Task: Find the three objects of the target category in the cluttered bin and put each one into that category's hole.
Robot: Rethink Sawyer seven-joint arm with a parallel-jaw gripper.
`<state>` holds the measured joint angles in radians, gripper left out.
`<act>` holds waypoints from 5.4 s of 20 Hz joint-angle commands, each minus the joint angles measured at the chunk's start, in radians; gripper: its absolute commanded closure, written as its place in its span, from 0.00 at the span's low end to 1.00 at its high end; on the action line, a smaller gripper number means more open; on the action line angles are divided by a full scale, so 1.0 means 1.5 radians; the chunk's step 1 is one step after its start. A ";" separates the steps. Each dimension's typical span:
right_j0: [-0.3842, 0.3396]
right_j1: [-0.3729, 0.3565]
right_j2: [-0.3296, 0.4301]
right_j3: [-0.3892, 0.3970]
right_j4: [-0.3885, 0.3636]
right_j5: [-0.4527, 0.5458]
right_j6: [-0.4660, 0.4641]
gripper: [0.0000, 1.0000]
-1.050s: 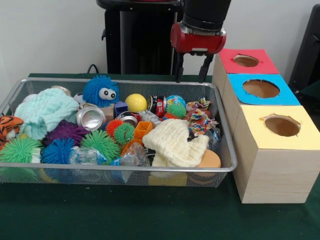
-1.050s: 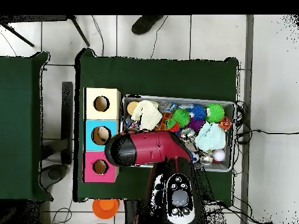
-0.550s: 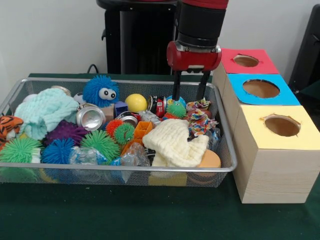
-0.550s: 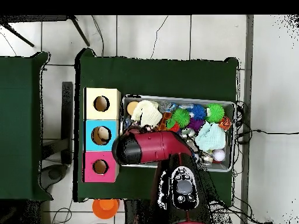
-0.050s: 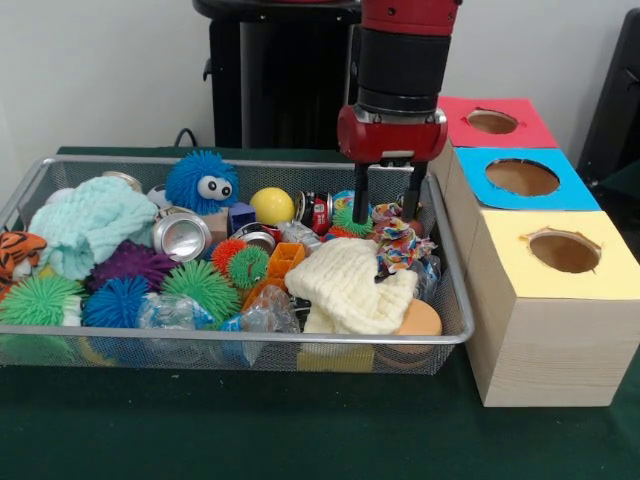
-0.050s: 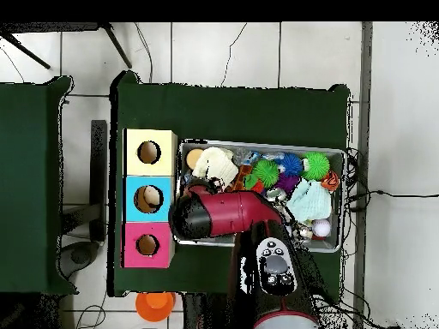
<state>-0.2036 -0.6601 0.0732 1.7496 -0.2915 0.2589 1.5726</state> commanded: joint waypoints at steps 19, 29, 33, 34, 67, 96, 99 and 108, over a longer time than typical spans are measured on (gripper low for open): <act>-0.059 0.079 0.105 0.032 -0.022 -0.025 0.049 0.00; -0.074 0.098 0.124 0.034 -0.013 -0.009 0.047 0.00; -0.092 0.121 0.149 0.034 -0.010 0.007 0.033 0.00; -0.095 0.128 0.152 0.033 -0.011 0.006 0.033 0.00; -0.091 0.153 0.150 0.001 -0.039 0.047 -0.005 1.00; -0.050 -0.055 0.188 -0.090 0.010 0.289 -0.031 1.00; -0.046 -0.067 0.185 -0.099 0.000 0.294 -0.029 1.00; -0.047 -0.080 0.205 -0.082 0.013 0.242 0.008 1.00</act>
<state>-0.2558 -0.7767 0.3006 1.6345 -0.2864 0.6484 1.5726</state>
